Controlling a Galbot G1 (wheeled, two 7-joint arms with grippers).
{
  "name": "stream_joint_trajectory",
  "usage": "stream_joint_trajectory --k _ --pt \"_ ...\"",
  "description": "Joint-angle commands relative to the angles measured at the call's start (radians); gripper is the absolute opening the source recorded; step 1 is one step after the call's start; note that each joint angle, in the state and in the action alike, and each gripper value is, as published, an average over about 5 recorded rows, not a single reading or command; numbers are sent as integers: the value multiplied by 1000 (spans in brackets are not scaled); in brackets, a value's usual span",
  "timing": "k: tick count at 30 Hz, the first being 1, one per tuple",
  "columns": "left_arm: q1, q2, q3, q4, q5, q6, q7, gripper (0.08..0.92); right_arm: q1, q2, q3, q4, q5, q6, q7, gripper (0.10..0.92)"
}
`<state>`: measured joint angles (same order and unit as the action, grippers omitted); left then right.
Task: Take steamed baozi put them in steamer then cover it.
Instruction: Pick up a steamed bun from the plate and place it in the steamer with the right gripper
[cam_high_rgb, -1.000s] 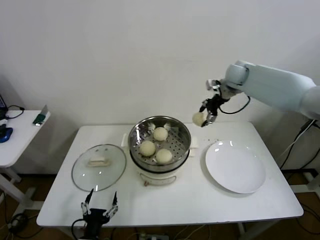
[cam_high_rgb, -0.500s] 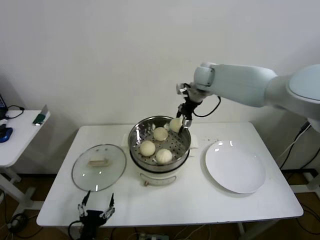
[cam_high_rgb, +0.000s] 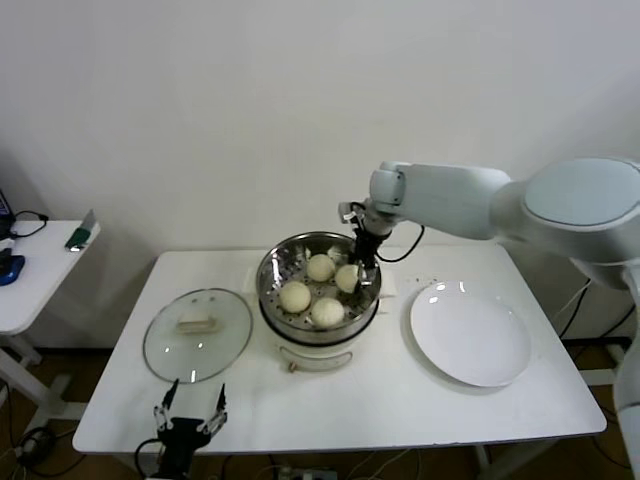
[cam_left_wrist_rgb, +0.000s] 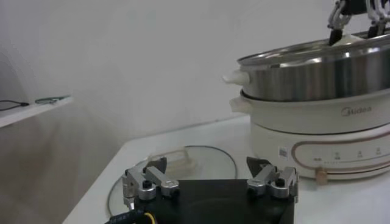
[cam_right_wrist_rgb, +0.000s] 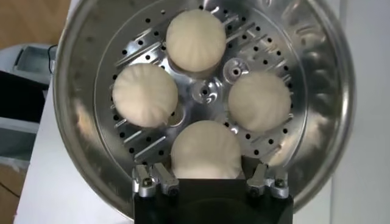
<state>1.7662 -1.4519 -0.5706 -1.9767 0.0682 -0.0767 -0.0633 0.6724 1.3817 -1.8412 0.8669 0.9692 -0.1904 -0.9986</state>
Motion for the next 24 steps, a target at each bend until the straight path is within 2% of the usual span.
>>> stream_joint_trajectory --k 1,8,13,24 --pt "-4 1 2 2 -2 1 0 823 -40 13 2 -14 -26 -5 15 746" --pt "-8 8 5 -3 5 6 0 823 -47 2 25 -13 -41 -12 28 752" --pt "-8 11 6 -1 8 7 0 823 -32 -4 44 -7 -37 -17 26 813" --pt "10 8 7 3 9 1 0 823 48 -51 58 53 -68 26 -65 823"
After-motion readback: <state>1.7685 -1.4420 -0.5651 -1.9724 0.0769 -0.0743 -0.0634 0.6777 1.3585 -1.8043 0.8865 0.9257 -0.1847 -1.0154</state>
